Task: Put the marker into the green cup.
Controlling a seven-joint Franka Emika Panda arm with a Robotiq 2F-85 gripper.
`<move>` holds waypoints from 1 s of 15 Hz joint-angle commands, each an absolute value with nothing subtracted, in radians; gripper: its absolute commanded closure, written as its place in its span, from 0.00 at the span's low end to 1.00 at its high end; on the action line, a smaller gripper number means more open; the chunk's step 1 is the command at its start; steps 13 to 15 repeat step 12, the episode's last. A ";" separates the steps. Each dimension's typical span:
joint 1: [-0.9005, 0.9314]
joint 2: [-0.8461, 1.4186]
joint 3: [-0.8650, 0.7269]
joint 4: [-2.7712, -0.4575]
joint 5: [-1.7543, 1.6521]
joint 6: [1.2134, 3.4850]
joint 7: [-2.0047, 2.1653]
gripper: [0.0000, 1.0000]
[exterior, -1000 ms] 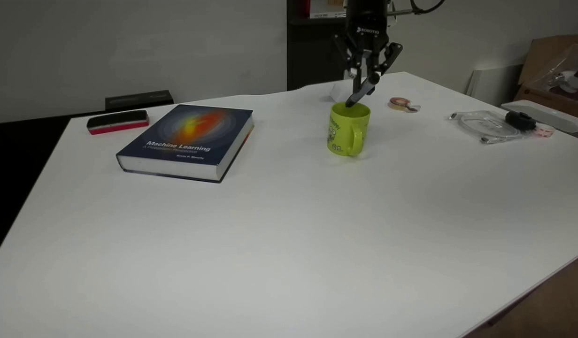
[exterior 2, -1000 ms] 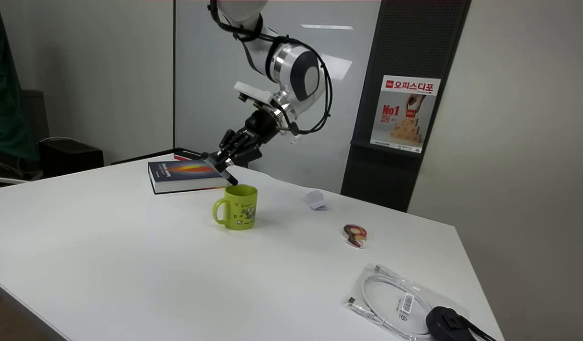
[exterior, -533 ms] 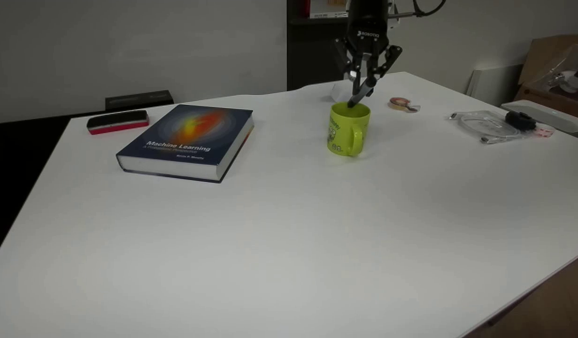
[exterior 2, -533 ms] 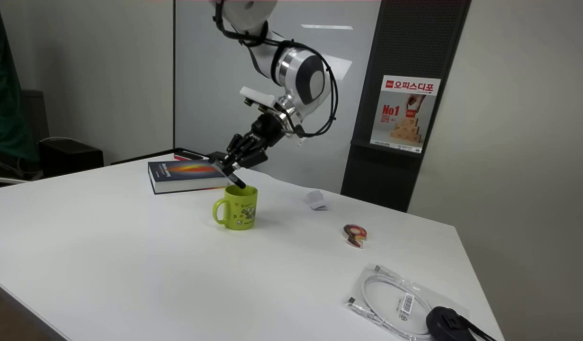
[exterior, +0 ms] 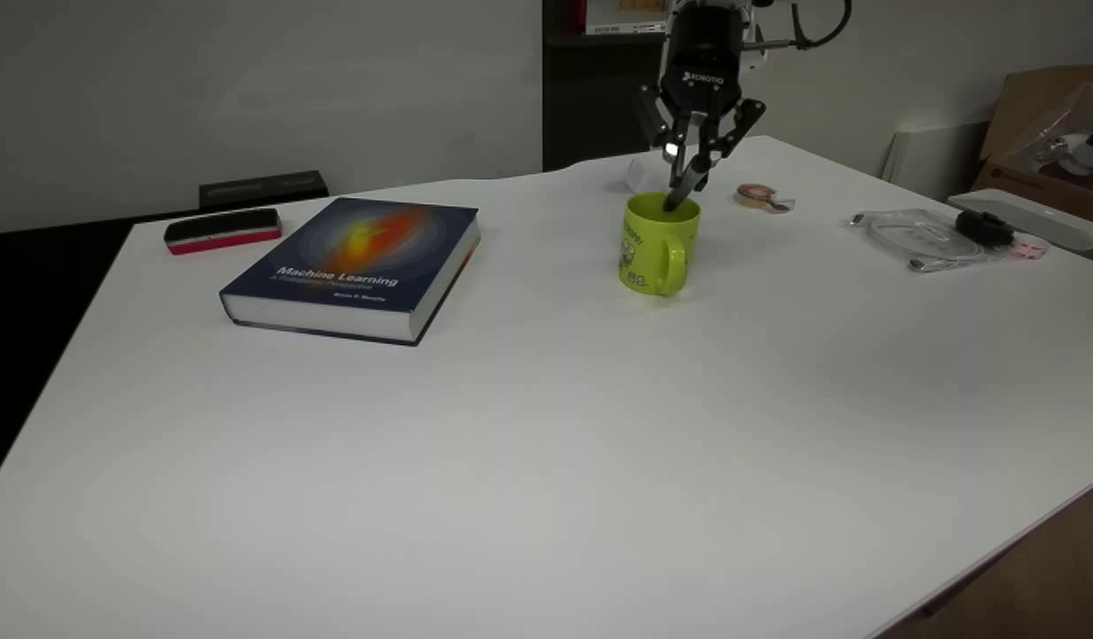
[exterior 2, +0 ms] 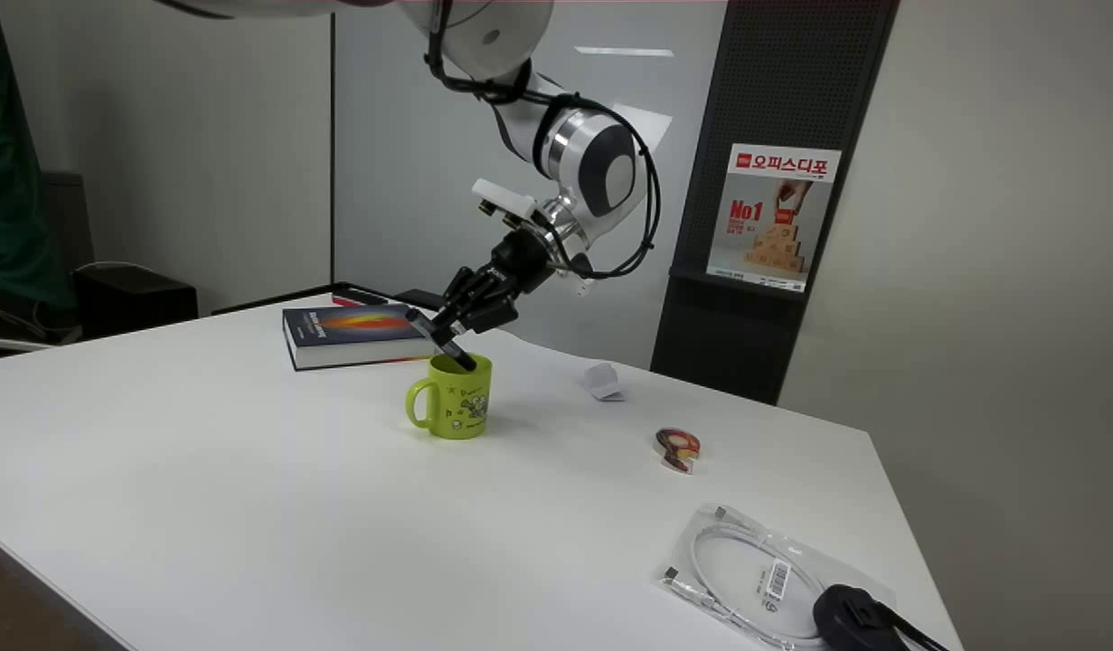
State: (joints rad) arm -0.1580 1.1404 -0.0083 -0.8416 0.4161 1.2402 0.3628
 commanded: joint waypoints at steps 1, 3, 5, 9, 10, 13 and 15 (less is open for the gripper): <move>-0.170 1.179 0.017 -0.760 0.434 1.199 0.404 0.53; -0.170 1.183 0.024 -0.752 0.440 1.198 0.404 0.41; -0.167 1.177 0.022 -0.759 0.453 1.204 0.399 0.27; -0.146 1.141 0.014 -0.774 0.428 1.279 0.341 0.02; -0.129 1.124 0.004 -0.783 0.402 1.316 0.313 0.00; -0.103 1.089 -0.007 -0.808 0.357 1.385 0.248 0.00; -0.103 1.089 -0.007 -0.808 0.357 1.385 0.248 0.00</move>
